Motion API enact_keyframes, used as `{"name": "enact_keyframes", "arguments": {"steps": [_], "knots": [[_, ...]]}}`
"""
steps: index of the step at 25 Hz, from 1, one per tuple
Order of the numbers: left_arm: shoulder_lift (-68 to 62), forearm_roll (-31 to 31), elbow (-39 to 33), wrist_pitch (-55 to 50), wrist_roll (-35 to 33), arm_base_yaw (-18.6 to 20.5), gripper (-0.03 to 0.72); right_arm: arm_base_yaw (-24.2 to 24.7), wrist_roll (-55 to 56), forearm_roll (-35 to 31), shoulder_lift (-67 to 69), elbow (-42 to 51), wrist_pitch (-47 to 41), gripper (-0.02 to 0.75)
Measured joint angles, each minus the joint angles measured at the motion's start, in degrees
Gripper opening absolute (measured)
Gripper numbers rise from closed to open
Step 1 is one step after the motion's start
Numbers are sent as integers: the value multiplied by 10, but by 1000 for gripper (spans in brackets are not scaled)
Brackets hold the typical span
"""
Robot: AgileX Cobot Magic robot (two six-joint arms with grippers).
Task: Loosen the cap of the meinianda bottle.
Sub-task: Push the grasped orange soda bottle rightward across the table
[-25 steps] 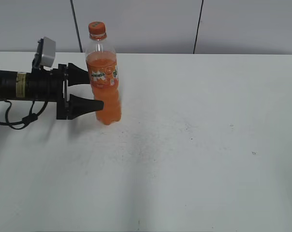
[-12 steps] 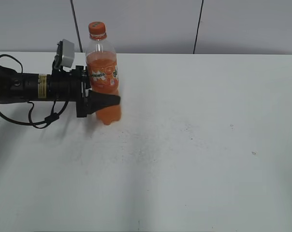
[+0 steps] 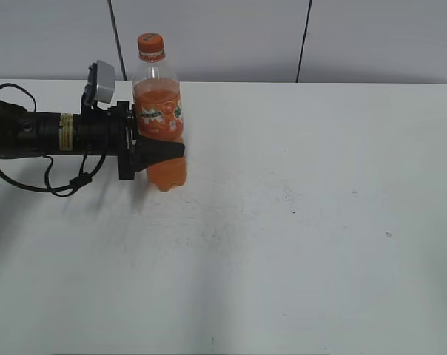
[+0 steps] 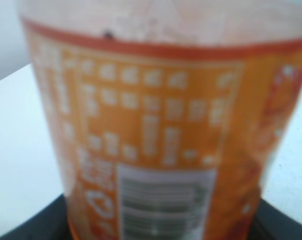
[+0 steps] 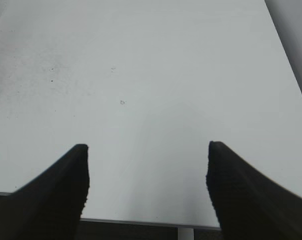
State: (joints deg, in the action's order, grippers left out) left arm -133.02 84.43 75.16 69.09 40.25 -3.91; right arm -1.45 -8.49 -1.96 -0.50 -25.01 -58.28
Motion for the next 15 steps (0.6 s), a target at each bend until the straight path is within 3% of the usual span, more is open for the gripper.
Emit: {"name": "enact_keyframes", "arguments": {"steps": [6, 15], "knots": [[0, -4, 0, -4, 1, -24, 407, 0, 0, 0, 0, 0, 0, 552], [22, -13, -25, -27, 3, -99, 407, 0, 0, 0, 0, 0, 0, 552]]}}
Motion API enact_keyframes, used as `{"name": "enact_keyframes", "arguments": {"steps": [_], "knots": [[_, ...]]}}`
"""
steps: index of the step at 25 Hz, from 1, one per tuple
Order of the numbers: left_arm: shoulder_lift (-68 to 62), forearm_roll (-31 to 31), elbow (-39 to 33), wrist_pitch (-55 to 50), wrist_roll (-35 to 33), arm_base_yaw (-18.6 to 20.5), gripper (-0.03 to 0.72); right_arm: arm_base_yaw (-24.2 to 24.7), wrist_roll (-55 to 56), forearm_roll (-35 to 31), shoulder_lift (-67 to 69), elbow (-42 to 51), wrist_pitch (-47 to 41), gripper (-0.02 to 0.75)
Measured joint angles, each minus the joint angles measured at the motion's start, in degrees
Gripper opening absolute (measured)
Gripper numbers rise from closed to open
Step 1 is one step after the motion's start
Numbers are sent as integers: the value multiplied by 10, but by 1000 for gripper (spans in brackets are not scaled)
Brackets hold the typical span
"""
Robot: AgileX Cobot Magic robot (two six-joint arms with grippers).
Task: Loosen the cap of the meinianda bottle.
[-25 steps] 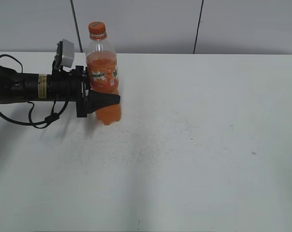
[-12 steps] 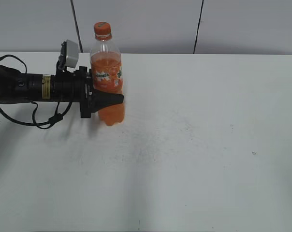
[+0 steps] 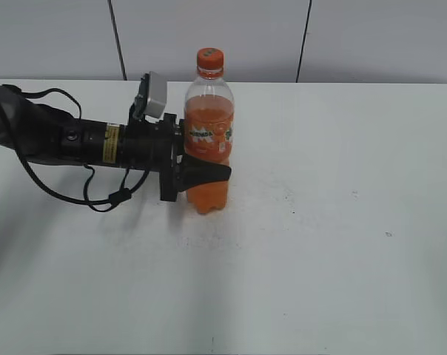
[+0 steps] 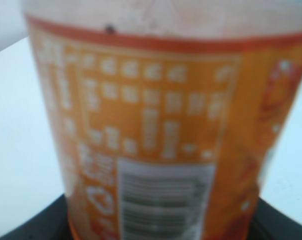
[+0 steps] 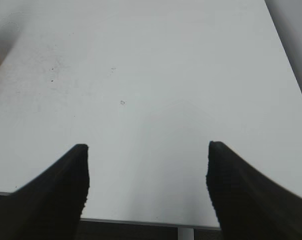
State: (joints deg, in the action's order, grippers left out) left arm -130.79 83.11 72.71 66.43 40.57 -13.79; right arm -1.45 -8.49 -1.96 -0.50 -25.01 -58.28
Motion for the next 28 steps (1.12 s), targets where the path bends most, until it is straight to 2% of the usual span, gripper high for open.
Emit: {"name": "enact_keyframes", "arguments": {"steps": [9, 17, 28], "knots": [[5, -54, -16, 0, -53, -80, 407, 0, 0, 0, 0, 0, 0, 552], [3, -70, -38, -2, -114, -84, 407, 0, 0, 0, 0, 0, 0, 552], [-10, -85, -40, 12, -121, -81, 407, 0, 0, 0, 0, 0, 0, 552]]}}
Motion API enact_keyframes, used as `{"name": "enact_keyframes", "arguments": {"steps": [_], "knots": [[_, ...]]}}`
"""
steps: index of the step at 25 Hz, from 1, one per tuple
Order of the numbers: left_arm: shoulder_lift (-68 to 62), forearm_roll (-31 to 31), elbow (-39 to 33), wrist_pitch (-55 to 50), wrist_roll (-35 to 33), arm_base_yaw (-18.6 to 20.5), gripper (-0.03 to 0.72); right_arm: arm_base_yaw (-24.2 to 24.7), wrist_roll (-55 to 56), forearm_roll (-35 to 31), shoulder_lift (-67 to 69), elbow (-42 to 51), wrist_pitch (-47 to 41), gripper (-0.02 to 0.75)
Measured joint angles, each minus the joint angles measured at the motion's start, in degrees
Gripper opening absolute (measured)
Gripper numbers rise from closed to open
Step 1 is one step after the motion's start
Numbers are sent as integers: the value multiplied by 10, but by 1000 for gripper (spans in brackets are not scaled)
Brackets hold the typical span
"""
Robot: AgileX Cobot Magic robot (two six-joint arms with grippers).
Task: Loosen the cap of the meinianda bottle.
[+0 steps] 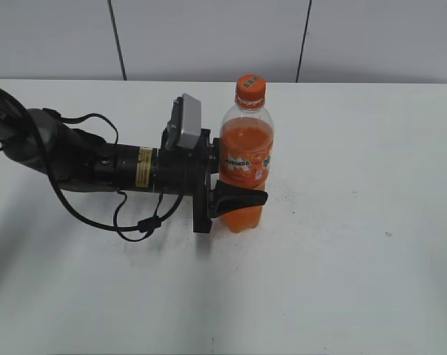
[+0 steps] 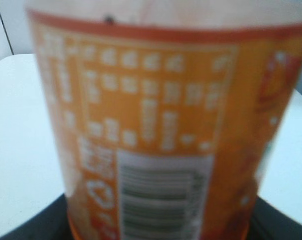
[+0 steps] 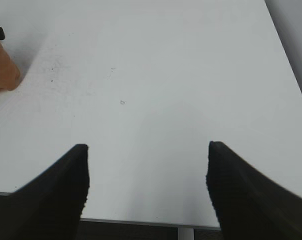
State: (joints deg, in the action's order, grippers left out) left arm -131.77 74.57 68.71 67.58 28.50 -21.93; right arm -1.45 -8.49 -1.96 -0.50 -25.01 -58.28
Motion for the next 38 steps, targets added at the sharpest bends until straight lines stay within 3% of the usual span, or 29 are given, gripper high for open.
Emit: {"name": "enact_keyframes", "arguments": {"steps": [19, 27, 38], "knots": [[-1, 0, 0, 2, 0, 1, 407, 0, -1, 20, 0, -1, 1, 549], [12, 5, -1, -10, 0, 2, 407, 0, 19, -27, 4, -12, 4, 534], [14, 11, -1, -11, 4, 2, 407, 0, 19, -82, 261, -173, -80, 533]]}}
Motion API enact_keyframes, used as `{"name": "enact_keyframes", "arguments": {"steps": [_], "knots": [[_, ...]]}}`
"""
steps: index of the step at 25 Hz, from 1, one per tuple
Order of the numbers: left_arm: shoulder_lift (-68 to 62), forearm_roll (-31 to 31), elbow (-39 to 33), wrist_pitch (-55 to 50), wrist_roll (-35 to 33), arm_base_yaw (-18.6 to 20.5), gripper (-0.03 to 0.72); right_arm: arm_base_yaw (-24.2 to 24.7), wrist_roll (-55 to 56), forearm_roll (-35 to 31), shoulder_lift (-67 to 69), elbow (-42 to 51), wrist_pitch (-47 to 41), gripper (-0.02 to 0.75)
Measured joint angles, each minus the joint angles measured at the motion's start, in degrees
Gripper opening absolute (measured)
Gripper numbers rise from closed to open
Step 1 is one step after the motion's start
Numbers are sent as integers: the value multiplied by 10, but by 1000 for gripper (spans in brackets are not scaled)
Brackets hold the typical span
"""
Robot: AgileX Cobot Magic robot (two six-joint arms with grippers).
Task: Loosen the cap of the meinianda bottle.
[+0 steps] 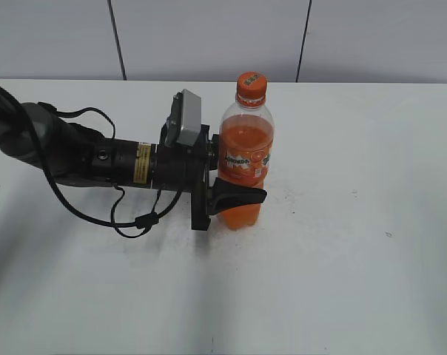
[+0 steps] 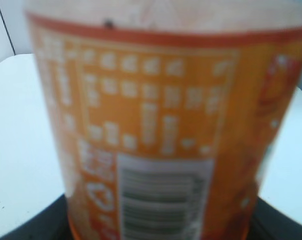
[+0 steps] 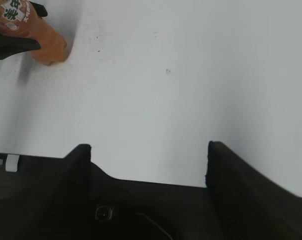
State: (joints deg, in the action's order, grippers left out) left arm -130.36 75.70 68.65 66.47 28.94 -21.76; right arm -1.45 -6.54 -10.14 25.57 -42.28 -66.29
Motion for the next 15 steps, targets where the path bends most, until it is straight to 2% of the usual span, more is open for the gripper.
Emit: {"name": "enact_keyframes", "arguments": {"steps": [7, 15], "knots": [[0, 3, 0, -1, 0, 0, 406, 0, 26, -33, 151, -101, -30, 533], [-8, -1, 0, 3, 0, 1, 406, -2, 38, -90, 294, -162, -32, 533]]}}
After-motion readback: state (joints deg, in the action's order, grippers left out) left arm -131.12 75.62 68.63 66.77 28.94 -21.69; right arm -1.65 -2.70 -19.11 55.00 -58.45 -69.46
